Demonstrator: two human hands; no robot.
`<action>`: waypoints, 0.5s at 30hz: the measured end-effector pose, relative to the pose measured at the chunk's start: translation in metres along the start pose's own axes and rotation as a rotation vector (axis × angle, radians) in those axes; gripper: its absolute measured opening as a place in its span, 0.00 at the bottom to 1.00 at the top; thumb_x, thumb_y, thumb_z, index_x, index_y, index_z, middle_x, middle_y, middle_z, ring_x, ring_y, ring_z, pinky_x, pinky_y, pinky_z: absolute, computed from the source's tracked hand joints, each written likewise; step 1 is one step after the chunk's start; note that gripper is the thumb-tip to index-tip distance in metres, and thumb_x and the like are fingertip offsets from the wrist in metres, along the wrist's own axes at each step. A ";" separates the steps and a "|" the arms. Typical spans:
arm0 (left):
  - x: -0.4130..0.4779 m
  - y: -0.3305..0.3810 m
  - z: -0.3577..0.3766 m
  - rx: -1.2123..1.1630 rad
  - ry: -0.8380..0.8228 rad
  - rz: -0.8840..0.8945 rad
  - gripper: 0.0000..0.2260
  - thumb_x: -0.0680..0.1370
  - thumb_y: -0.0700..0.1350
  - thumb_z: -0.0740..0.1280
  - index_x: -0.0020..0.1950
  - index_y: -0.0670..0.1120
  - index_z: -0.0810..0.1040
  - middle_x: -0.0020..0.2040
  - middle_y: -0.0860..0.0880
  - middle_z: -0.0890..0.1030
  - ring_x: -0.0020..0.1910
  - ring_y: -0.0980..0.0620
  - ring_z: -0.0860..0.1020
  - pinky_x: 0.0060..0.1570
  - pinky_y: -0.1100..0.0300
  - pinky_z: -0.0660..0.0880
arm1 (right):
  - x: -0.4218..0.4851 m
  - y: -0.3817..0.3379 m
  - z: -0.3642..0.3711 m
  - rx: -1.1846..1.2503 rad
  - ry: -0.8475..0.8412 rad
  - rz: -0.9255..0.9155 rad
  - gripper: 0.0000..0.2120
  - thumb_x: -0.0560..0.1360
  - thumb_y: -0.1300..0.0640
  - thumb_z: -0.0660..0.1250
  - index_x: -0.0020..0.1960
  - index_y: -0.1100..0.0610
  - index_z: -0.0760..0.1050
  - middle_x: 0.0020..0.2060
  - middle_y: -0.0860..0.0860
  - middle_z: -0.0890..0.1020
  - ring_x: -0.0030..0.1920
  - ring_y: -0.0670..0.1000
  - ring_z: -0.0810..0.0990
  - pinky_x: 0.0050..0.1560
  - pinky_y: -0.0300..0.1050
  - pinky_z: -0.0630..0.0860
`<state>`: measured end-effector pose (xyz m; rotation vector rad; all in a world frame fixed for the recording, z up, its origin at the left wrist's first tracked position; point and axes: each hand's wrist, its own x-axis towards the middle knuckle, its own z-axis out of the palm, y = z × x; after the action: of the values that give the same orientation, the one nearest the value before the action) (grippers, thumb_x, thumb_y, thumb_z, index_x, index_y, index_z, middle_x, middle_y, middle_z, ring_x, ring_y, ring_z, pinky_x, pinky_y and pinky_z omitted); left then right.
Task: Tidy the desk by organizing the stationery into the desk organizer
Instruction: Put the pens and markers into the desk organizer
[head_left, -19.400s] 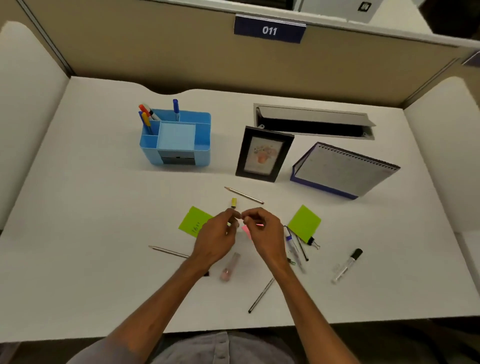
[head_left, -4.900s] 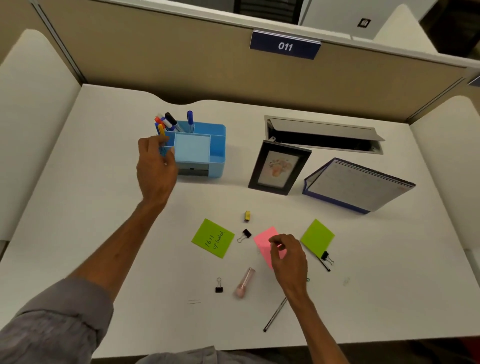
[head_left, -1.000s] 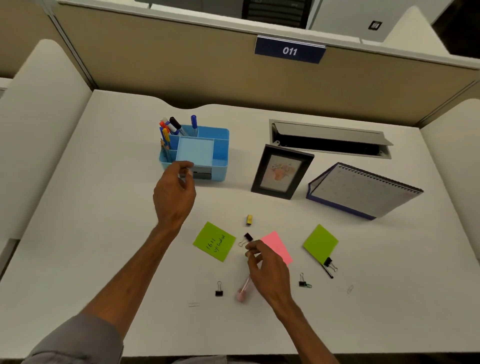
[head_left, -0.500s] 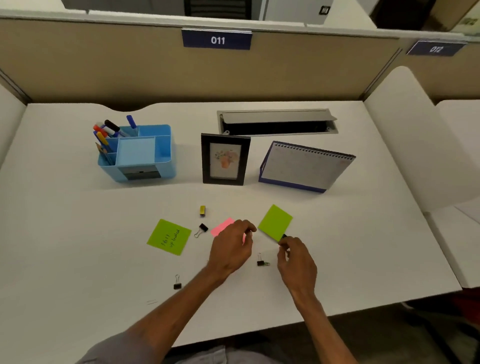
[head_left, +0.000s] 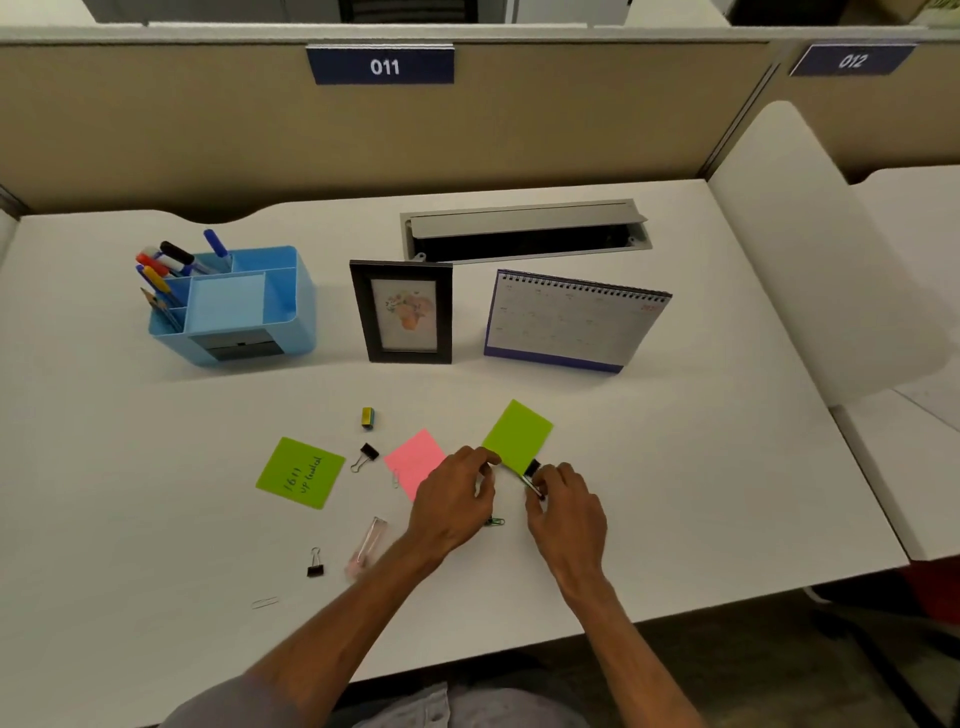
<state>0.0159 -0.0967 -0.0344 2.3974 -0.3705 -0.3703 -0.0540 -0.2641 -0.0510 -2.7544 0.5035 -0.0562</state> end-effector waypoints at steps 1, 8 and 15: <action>0.000 0.000 0.001 -0.002 0.005 -0.005 0.13 0.83 0.46 0.65 0.66 0.55 0.80 0.57 0.56 0.82 0.47 0.54 0.80 0.46 0.54 0.79 | 0.000 0.001 0.000 0.001 -0.011 -0.004 0.08 0.73 0.56 0.77 0.49 0.52 0.79 0.42 0.48 0.79 0.39 0.51 0.79 0.33 0.46 0.72; 0.005 -0.005 -0.003 -0.063 0.081 -0.072 0.12 0.83 0.46 0.66 0.66 0.55 0.79 0.56 0.57 0.83 0.45 0.59 0.79 0.47 0.60 0.78 | -0.008 -0.002 -0.006 0.091 -0.134 0.020 0.05 0.74 0.53 0.72 0.45 0.48 0.76 0.42 0.43 0.77 0.42 0.48 0.78 0.41 0.46 0.74; 0.000 -0.020 -0.022 -0.176 0.205 -0.180 0.15 0.84 0.51 0.67 0.70 0.53 0.74 0.49 0.58 0.83 0.41 0.59 0.81 0.48 0.55 0.80 | -0.017 -0.033 -0.013 0.230 -0.143 -0.018 0.05 0.75 0.50 0.72 0.47 0.45 0.76 0.44 0.41 0.78 0.42 0.44 0.78 0.42 0.46 0.76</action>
<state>0.0267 -0.0694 -0.0312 2.2744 -0.0274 -0.2238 -0.0606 -0.2336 -0.0273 -2.5157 0.4068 0.0735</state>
